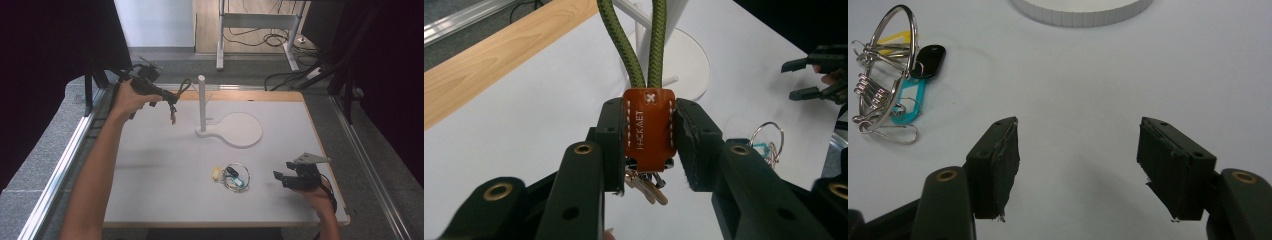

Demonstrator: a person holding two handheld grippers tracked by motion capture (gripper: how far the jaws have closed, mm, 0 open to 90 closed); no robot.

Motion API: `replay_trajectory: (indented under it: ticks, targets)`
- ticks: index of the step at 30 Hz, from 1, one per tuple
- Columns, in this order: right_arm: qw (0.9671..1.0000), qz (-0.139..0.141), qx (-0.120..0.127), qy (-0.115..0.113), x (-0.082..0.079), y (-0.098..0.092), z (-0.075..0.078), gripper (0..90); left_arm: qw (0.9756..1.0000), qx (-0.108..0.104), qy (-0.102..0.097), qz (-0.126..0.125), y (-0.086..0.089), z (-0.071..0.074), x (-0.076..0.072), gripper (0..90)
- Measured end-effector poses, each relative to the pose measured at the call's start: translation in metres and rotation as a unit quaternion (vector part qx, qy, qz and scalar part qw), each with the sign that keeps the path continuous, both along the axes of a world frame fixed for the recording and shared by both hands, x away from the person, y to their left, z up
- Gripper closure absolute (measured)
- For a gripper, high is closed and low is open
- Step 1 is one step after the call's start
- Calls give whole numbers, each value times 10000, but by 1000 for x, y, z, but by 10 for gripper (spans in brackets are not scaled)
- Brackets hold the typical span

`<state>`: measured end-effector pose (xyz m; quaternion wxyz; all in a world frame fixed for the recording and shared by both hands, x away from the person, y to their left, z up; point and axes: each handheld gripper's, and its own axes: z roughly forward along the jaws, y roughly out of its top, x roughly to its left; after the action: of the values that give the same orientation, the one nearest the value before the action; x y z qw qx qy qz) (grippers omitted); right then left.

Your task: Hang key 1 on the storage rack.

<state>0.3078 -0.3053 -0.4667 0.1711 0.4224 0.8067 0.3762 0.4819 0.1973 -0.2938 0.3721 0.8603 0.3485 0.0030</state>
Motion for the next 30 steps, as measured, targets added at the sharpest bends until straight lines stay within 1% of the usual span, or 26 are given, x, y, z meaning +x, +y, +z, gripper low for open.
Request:
replay_trajectory:
  ticks: [4, 9, 12, 18, 20, 22, 25, 27, 30]
  targets:
    - [10000, 47, -44, -4, 0, 2, 0, 330, 10000, -19, 69, -17, -1, -4, 8, 670]
    - [9997, 217, -72, -52, -2, 4, 0, 327, 9998, -86, 180, 34, -4, -11, 20, 669]
    - [9997, 239, -83, -60, -3, 5, 1, 327, 9997, -95, 230, 32, -6, -15, 23, 669]
    - [9997, 221, -112, -69, -2, 6, 0, 326, 9993, -183, 319, -31, -6, -23, 26, 669]
    - [9998, 135, -147, -55, -2, 5, 0, 327, 9991, -206, 359, -68, -7, -26, 26, 669]
    - [9999, 46, -141, -51, -1, 4, 0, 327, 9992, -166, 359, -85, -8, -28, 26, 669]
    - [9999, -1, -123, -71, -2, 3, 0, 327, 9991, -135, 370, -132, -12, -30, 26, 668]
    - [9999, -2, -120, -70, -2, 2, 1, 328, 9990, -138, 392, -163, -15, -31, 26, 668]
    - [9999, 6, -118, -69, -2, 2, 1, 327, 9990, -45, 391, -208, -20, -34, 25, 666]
